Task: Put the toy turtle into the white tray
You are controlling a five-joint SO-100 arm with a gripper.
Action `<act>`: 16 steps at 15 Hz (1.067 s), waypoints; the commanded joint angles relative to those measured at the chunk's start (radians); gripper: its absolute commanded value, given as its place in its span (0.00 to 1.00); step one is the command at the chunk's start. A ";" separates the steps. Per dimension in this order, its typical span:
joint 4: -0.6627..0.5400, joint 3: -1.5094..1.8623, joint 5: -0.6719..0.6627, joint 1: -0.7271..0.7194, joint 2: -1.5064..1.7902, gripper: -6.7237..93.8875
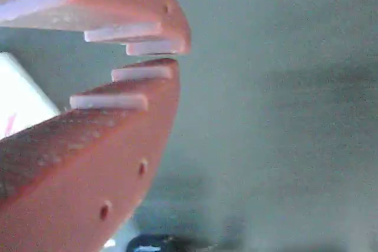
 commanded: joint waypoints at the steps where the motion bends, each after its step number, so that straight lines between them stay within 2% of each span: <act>1: 0.100 0.009 -0.002 -0.032 0.089 0.03; 5: 0.258 0.066 0.025 -0.035 0.212 0.03; 16: 0.268 0.066 -0.002 -0.035 0.212 0.04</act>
